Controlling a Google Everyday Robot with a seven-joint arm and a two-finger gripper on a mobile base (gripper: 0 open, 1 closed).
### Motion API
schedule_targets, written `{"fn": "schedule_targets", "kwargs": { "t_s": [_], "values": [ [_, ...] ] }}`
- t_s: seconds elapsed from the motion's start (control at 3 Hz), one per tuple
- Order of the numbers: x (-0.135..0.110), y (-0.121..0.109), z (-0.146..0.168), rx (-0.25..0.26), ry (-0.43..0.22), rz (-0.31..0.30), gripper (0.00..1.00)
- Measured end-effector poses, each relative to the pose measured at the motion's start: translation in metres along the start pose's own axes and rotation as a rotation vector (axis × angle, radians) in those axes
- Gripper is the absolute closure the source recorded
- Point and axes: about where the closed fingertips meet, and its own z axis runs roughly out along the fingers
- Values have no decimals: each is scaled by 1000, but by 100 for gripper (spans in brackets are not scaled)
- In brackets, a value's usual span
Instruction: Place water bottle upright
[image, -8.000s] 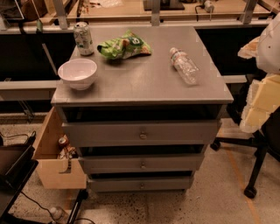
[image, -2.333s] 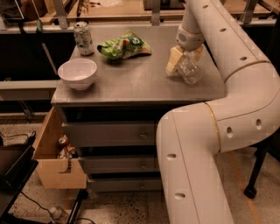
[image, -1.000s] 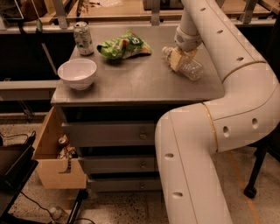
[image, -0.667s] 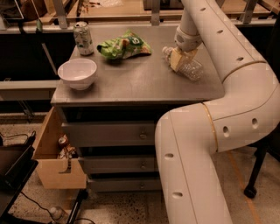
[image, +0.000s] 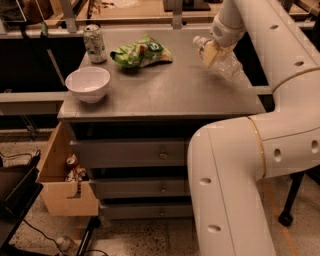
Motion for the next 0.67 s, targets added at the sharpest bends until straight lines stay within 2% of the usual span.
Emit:
{"fn": "schedule_targets", "kwargs": {
  "t_s": [0.33, 0.67],
  "values": [
    [0, -19, -38, -10, -143, -24, 100],
    [2, -34, -69, -44, -295, -87, 100]
  ]
}}
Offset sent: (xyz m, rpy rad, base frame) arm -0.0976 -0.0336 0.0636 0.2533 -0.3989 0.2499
